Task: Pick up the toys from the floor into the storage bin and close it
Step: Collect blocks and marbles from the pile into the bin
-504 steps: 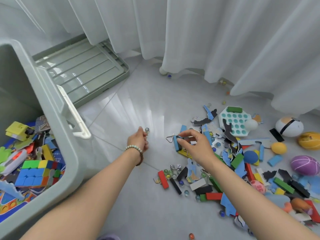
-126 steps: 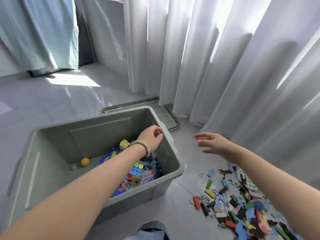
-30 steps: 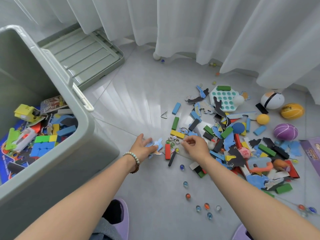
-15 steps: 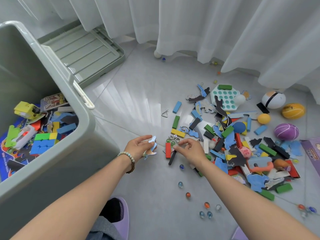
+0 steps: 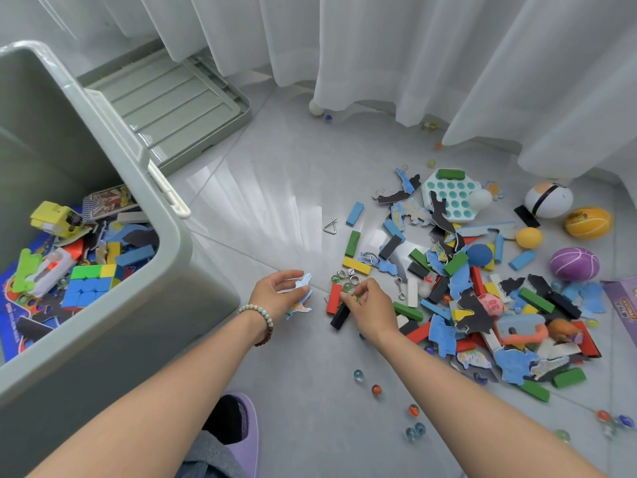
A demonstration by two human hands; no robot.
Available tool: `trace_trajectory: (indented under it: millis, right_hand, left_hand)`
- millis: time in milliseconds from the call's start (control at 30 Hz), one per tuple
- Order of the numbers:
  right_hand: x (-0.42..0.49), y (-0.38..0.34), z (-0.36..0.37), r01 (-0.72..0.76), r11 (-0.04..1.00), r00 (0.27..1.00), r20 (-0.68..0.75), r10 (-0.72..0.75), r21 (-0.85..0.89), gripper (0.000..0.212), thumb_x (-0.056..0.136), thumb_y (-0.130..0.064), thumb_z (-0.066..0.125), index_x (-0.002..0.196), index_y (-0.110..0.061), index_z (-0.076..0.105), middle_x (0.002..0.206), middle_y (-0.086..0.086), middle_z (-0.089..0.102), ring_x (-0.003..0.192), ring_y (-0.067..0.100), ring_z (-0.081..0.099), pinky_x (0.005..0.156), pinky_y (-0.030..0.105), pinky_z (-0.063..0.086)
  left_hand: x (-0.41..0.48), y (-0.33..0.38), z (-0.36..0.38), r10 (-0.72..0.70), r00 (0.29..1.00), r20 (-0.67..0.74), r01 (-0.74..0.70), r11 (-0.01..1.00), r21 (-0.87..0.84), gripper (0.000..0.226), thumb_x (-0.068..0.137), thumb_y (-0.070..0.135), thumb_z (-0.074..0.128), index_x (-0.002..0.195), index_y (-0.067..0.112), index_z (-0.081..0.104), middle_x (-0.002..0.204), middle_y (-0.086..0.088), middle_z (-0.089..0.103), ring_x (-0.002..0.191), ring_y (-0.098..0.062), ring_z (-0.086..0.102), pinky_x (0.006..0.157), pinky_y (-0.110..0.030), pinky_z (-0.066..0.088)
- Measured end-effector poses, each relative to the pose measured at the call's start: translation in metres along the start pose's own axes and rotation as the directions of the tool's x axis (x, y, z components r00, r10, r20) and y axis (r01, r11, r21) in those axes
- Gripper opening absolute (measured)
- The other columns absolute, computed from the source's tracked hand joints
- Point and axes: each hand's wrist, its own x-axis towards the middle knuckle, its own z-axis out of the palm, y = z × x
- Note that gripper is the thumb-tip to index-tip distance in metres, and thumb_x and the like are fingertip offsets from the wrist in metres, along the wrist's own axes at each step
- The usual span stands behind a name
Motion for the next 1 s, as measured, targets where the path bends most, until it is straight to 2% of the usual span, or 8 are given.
trace_trajectory:
  millis: [300,400,500,600,667,733,833,1000]
  right_hand:
    - [-0.002,0.001,0.0,0.057,0.993,0.998,0.025,-0.055,-0.102,0.017,0.091,-0.023,0.058,0.096,-0.01,0.048,0.061,-0.005,0.041,0.055,0.009,0.036,0.053,0.025,0.032]
    - [-0.003,-0.001,-0.003,0.053,0.994,0.998,0.048,-0.048,-0.095,0.015,0.094,-0.025,0.053,0.095,-0.011,0.05,0.063,-0.004,0.043,0.058,0.011,0.04,0.061,0.031,0.039]
    - [-0.002,-0.009,-0.012,-0.08,0.991,0.993,0.096,0.069,0.107,0.015,0.095,-0.027,0.049,0.092,-0.013,0.05,0.068,-0.003,0.046,0.06,0.01,0.04,0.057,0.025,0.037]
    - [0.0,-0.02,-0.023,-0.303,0.801,0.944,0.278,0.178,0.517,0.021,0.093,-0.015,0.041,0.073,-0.012,0.047,0.059,0.0,0.041,0.052,0.011,0.031,0.048,0.022,0.023]
    - [0.002,-0.023,-0.031,-0.322,0.751,0.936,0.311,0.164,0.576,0.03,0.093,-0.02,0.043,0.064,-0.013,0.044,0.055,0.001,0.039,0.05,0.012,0.031,0.047,0.023,0.023]
    - [0.002,-0.025,-0.034,-0.243,0.844,0.958,0.257,0.13,0.478,0.036,0.094,-0.034,0.051,0.064,-0.014,0.045,0.053,-0.001,0.037,0.048,0.01,0.032,0.044,0.019,0.026]
    - [0.002,-0.024,-0.032,-0.07,0.938,0.988,0.152,0.019,0.339,0.021,0.086,-0.028,0.066,0.074,-0.015,0.055,0.046,-0.007,0.033,0.042,0.006,0.025,0.045,0.012,0.033]
    - [0.008,-0.016,-0.022,0.09,0.995,0.989,0.117,-0.094,0.038,0.017,0.082,-0.017,0.07,0.099,-0.021,0.066,0.048,-0.006,0.032,0.043,0.005,0.028,0.059,0.024,0.034]
  left_hand:
    - [-0.001,-0.009,-0.003,0.014,0.997,-0.071,-0.008,0.996,0.085,0.022,0.083,0.016,0.068,0.104,0.017,0.066,0.091,0.006,0.064,0.08,-0.004,0.06,0.053,-0.006,0.044]
    - [-0.002,-0.009,-0.002,-0.003,0.998,-0.067,0.007,0.999,0.053,0.014,0.085,0.018,0.067,0.098,0.015,0.068,0.08,0.008,0.066,0.065,0.001,0.062,0.049,-0.006,0.045]
    - [-0.002,-0.007,0.0,-0.036,0.998,-0.045,0.035,0.999,-0.019,0.019,0.086,0.025,0.066,0.098,0.012,0.069,0.08,-0.001,0.069,0.065,-0.008,0.068,0.046,-0.015,0.043]
    - [-0.001,-0.003,0.001,-0.122,0.992,-0.015,0.119,0.984,-0.133,0.028,0.088,0.026,0.064,0.111,0.01,0.063,0.097,-0.007,0.066,0.063,-0.012,0.07,0.048,-0.015,0.048]
    - [0.0,-0.001,0.001,-0.173,0.984,0.03,0.175,0.958,-0.227,0.033,0.088,0.027,0.063,0.116,0.01,0.06,0.102,-0.008,0.064,0.059,-0.013,0.071,0.048,-0.017,0.053]
    - [0.0,0.002,0.001,-0.183,0.982,0.044,0.188,0.951,-0.245,0.032,0.089,0.028,0.062,0.116,0.012,0.059,0.092,-0.003,0.065,0.057,-0.011,0.07,0.049,-0.018,0.054]
    - [0.001,0.001,0.0,-0.178,0.984,0.027,0.179,0.947,-0.267,0.031,0.088,0.027,0.062,0.115,0.013,0.059,0.084,0.001,0.063,0.055,-0.011,0.069,0.05,-0.018,0.055]
    - [0.001,0.0,-0.002,-0.175,0.984,0.015,0.173,0.946,-0.274,0.03,0.088,0.026,0.063,0.114,0.012,0.059,0.084,0.0,0.063,0.054,-0.01,0.069,0.051,-0.019,0.056]
